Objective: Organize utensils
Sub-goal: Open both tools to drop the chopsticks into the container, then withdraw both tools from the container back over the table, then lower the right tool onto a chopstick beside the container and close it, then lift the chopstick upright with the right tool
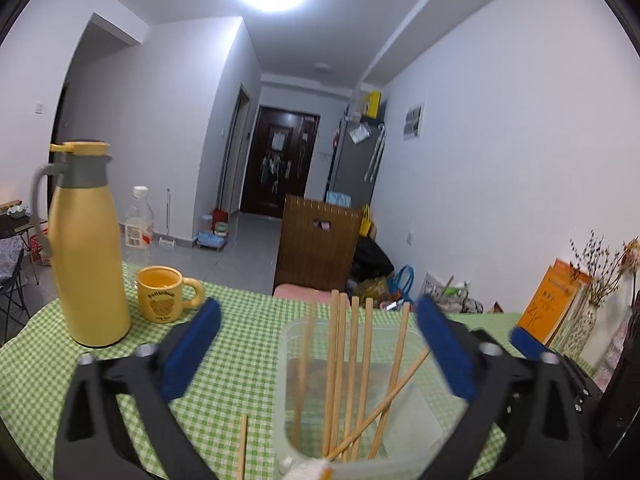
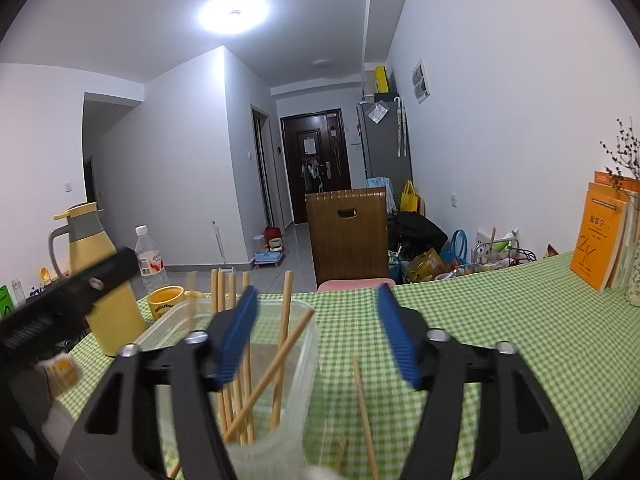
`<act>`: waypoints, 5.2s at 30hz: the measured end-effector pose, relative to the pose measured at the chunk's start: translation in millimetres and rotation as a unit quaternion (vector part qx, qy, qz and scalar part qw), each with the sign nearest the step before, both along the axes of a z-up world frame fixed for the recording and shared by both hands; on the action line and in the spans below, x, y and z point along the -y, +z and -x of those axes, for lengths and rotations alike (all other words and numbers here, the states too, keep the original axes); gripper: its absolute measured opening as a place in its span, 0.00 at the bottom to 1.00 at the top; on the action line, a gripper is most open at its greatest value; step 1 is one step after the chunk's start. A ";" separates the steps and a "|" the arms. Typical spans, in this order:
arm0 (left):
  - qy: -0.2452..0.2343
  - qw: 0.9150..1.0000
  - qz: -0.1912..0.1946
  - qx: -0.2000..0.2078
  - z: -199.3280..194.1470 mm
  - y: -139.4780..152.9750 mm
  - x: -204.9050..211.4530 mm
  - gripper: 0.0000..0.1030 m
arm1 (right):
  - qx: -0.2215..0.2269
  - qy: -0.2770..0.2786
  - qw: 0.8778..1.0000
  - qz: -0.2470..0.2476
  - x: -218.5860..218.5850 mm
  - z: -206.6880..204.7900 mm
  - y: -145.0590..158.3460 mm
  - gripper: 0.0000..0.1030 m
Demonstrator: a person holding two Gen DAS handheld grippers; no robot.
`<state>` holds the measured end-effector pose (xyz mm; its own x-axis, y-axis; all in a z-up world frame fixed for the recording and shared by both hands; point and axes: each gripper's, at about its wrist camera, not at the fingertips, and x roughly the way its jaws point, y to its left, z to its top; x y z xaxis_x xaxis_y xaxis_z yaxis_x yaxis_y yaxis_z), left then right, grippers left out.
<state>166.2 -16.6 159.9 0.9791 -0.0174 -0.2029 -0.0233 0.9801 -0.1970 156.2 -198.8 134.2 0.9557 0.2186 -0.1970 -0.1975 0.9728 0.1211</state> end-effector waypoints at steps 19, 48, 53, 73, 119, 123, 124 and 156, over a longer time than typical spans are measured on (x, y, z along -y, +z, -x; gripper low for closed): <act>0.003 1.000 -0.023 0.007 100.8 3.6 -10.9 0.93 | 0.018 -0.025 0.999 0.045 -6.3 86.6 -7.9 0.92; 0.035 0.994 -0.057 -0.081 132.8 -108.2 -51.3 0.93 | -0.053 -0.059 0.992 0.098 -1.5 127.6 -104.5 0.92; 0.044 0.994 -0.050 -0.089 128.8 -121.9 -57.5 0.93 | -0.039 -0.067 0.993 0.094 -0.4 133.4 -103.2 0.92; 0.055 0.993 -0.071 -0.075 133.3 -125.6 -51.8 0.93 | -0.094 -0.069 0.987 0.107 -6.0 118.6 -107.3 0.92; 0.046 0.995 -0.057 -0.069 137.9 -125.6 -57.2 0.93 | -0.391 0.007 0.915 0.098 -30.0 -32.8 -129.9 0.26; 0.045 0.995 -0.059 -0.067 138.3 -125.5 -56.2 0.93 | -0.378 -0.002 0.916 0.137 -29.3 -44.4 -124.9 0.26; 0.045 0.995 -0.059 -0.067 138.3 -125.5 -56.2 0.93 | -0.380 -0.001 0.913 0.150 -29.4 -48.6 -127.7 0.26; 0.054 0.994 -0.041 -0.082 137.8 -128.1 -61.8 0.93 | -0.399 0.082 0.904 0.129 14.5 62.6 -156.6 0.05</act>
<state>28.4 45.2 31.7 0.9281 0.1096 -0.3558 -0.1551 0.9826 -0.1018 93.6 -213.2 -22.4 0.4448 0.1929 -0.8746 -0.2916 0.9545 0.0622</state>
